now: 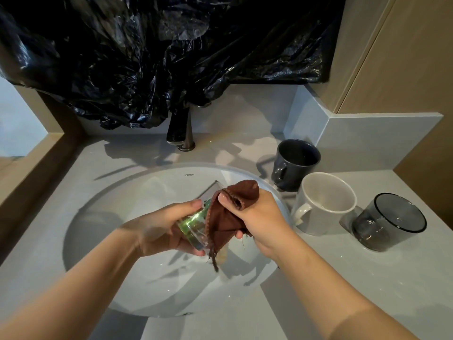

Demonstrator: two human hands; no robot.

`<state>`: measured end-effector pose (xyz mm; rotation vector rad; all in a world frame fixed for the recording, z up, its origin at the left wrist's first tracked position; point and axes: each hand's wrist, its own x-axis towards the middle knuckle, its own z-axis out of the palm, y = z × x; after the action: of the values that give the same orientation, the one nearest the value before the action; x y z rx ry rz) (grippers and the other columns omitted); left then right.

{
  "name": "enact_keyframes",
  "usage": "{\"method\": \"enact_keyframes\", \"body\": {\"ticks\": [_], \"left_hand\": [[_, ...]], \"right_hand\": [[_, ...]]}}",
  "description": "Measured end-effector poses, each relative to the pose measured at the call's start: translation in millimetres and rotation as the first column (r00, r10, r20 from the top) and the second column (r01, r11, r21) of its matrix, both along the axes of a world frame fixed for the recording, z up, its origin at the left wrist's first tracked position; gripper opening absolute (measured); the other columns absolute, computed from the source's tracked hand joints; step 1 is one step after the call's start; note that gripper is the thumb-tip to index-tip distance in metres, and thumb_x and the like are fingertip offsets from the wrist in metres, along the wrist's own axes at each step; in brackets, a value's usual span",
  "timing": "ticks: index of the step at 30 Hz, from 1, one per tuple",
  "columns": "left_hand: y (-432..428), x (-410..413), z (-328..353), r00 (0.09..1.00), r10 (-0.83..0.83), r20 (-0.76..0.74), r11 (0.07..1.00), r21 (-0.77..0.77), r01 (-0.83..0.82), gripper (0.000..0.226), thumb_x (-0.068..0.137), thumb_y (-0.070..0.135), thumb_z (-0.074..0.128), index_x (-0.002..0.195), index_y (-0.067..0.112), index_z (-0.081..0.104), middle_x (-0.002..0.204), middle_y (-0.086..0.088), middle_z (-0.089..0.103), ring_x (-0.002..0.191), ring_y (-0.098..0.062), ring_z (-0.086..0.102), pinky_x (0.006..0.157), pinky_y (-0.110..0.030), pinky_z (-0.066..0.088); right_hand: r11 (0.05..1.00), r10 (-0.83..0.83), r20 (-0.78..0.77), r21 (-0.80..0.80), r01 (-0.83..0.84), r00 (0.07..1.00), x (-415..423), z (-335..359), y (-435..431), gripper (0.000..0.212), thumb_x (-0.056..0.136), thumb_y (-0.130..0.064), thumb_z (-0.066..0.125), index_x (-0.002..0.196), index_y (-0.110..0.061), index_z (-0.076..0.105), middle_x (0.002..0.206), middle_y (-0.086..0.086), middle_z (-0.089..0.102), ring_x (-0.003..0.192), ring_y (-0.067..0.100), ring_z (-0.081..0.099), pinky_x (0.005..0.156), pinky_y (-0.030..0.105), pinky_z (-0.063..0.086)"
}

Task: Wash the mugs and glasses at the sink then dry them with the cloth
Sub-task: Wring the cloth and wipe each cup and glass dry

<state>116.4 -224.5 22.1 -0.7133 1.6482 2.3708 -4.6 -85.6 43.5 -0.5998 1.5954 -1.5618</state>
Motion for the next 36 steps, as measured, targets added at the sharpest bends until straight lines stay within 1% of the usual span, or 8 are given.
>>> {"method": "enact_keyframes", "body": {"ticks": [8, 11, 15, 24, 27, 31, 33, 36], "left_hand": [[2, 7, -6, 0.998, 0.041, -0.053, 0.981, 0.193, -0.03, 0.076, 0.023, 0.032, 0.097, 0.092, 0.007, 0.075, 0.089, -0.018, 0.07, 0.077, -0.032, 0.069, 0.069, -0.046, 0.059], [8, 8, -4, 0.986, 0.145, -0.086, 0.98, 0.153, -0.131, 0.084, 0.022, 0.029, 0.094, 0.098, 0.007, 0.067, 0.087, -0.018, 0.07, 0.074, -0.03, 0.07, 0.063, -0.039, 0.059], [10, 3, 3, 0.922, 0.293, -0.252, 0.931, -0.146, -0.335, 0.077, 0.039, 0.031, 0.079, 0.111, 0.014, 0.055, 0.094, -0.014, 0.069, 0.086, -0.028, 0.069, 0.068, -0.032, 0.055], [27, -8, 38, 0.837, 0.291, -0.463, 0.456, -0.702, -0.547, 0.072, 0.056, 0.023, 0.089, 0.104, 0.039, 0.038, 0.096, 0.021, 0.056, 0.091, 0.001, 0.057, 0.07, -0.006, 0.041], [25, -9, 38, 0.842, 0.282, -0.46, 0.493, -0.684, -0.538, 0.077, 0.049, 0.032, 0.089, 0.111, 0.032, 0.042, 0.101, 0.02, 0.058, 0.096, -0.006, 0.058, 0.073, -0.011, 0.041], [37, -11, 32, 0.871, 0.236, -0.43, 0.588, -0.651, -0.48, 0.072, 0.032, 0.053, 0.072, 0.096, 0.039, 0.043, 0.1, 0.015, 0.06, 0.095, -0.006, 0.059, 0.078, -0.019, 0.047], [47, -14, 27, 0.883, 0.217, -0.417, 0.627, -0.634, -0.453, 0.073, 0.03, 0.053, 0.072, 0.096, 0.039, 0.043, 0.101, 0.014, 0.06, 0.096, -0.008, 0.06, 0.083, -0.023, 0.049], [67, -20, 22, 0.903, 0.171, -0.395, 0.674, -0.621, -0.4, 0.074, 0.03, 0.051, 0.074, 0.096, 0.038, 0.044, 0.104, 0.016, 0.059, 0.098, -0.006, 0.06, 0.081, -0.021, 0.049]], "right_hand": [[0.933, -0.297, 0.233, -0.137, 0.334, 0.926, 7, -1, -9, 0.011, 0.087, -0.014, 0.065, 0.09, -0.004, 0.066, 0.082, 0.015, 0.07, 0.064, 0.021, 0.06, 0.04, 0.021, 0.037], [0.868, -0.427, 0.266, -0.147, 0.475, 0.864, 7, 7, -5, 0.009, 0.087, -0.009, 0.065, 0.079, -0.014, 0.063, 0.069, 0.001, 0.071, 0.061, 0.014, 0.066, 0.049, 0.024, 0.051], [0.877, -0.43, 0.188, -0.145, 0.458, 0.883, 14, 18, 6, 0.012, 0.091, -0.003, 0.058, 0.082, -0.007, 0.064, 0.05, -0.001, 0.066, 0.044, 0.01, 0.064, 0.04, 0.018, 0.048], [0.861, -0.476, 0.072, -0.163, 0.481, 0.877, 24, 42, 9, 0.019, 0.088, -0.002, 0.063, 0.073, -0.015, 0.06, 0.049, -0.006, 0.065, 0.041, 0.008, 0.062, 0.036, 0.019, 0.047], [0.84, -0.525, 0.02, -0.146, 0.522, 0.851, 25, 44, 14, 0.013, 0.083, -0.005, 0.069, 0.076, -0.015, 0.064, 0.064, 0.002, 0.071, 0.053, 0.014, 0.068, 0.043, 0.026, 0.054], [0.826, -0.555, 0.012, -0.109, 0.553, 0.832, 29, 44, 32, 0.005, 0.084, -0.006, 0.068, 0.089, -0.005, 0.067, 0.079, 0.018, 0.072, 0.068, 0.037, 0.07, 0.061, 0.057, 0.057], [0.815, -0.568, 0.019, -0.131, 0.565, 0.823, 31, 44, 48, 0.003, 0.087, -0.002, 0.063, 0.086, -0.002, 0.065, 0.067, 0.014, 0.071, 0.057, 0.034, 0.069, 0.055, 0.054, 0.057], [0.756, -0.642, 0.012, -0.153, 0.636, 0.766, 33, 42, 75, 0.011, 0.085, 0.0, 0.064, 0.078, -0.008, 0.064, 0.053, 0.002, 0.067, 0.045, 0.019, 0.065, 0.042, 0.03, 0.055]]}}
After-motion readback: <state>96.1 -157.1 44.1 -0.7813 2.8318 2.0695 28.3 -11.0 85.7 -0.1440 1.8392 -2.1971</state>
